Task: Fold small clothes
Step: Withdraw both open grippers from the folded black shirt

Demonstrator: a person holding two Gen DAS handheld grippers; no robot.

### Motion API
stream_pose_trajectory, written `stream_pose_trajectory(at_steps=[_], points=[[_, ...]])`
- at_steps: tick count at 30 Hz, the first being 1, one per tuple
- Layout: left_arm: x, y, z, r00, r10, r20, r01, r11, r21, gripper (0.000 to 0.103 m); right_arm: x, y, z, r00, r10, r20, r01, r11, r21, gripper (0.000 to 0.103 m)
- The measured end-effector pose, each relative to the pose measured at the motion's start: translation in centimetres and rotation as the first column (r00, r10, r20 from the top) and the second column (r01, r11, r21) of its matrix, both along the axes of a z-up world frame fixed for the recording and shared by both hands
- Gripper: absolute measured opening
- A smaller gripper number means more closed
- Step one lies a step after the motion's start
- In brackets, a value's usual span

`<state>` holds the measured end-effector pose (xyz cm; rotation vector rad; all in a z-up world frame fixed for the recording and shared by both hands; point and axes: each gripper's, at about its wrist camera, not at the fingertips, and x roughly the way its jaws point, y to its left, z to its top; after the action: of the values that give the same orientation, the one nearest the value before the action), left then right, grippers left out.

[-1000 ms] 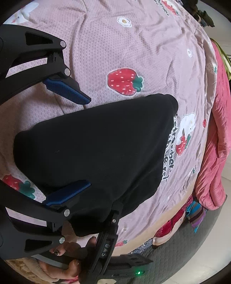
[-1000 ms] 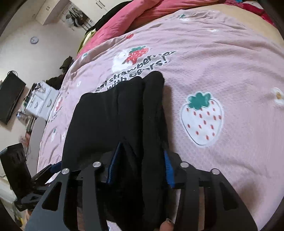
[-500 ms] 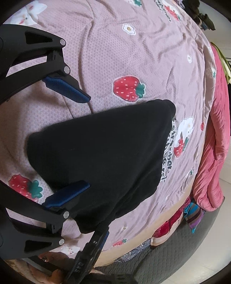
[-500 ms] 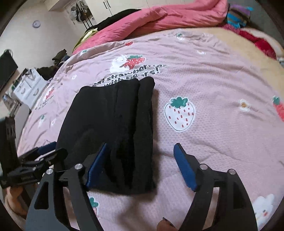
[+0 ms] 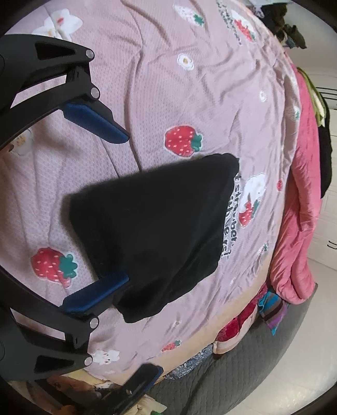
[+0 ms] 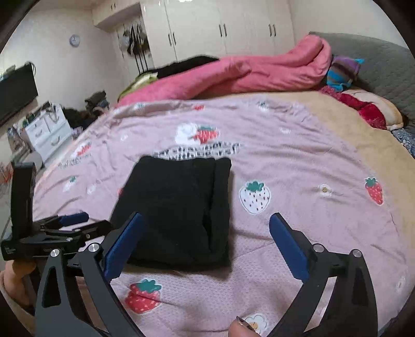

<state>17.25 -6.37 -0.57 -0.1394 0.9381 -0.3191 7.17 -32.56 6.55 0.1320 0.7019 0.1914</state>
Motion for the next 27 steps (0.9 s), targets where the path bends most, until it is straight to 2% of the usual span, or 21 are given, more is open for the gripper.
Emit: stream_pose_trajectory(at_steps=[6,13,19,24,27], points=[[-2.6,1.2,0.8,0.999,0.004,0.046,-0.004,1.0,0.011,0.094,-3.1,0.3,0.5,0.995,-0.057,0.076,0.058,0.998,-0.015,0.099],[-5.4,2.9,1.2,0.996,0.007,0.089,-0.007,1.0,-0.003,0.094,-5.8,1.6,-0.3,0.993,-0.058,0.104,0.062,0.998,-0.03,0.099],[-7.6,4.4,0.6,0.993,0.013,0.117,-0.012,1.0,-0.009,0.094,-8.0,3.0,-2.3,0.989,-0.088,0.121,0.098,0.992,-0.079,0.099],[-9.3,4.7,-0.8,0.992,0.005,0.125,-0.004,1.0,-0.007,0.094,-9.9,3.8,-4.2,0.984,-0.122,0.13,0.134,0.987,-0.087,0.099],[-10.2,4.8,-2.0,0.994,0.002,0.106,-0.001,1.0,-0.016,0.094,-11.0,3.9,-5.7,0.983,-0.146,0.109,0.153,0.986,-0.058,0.099]])
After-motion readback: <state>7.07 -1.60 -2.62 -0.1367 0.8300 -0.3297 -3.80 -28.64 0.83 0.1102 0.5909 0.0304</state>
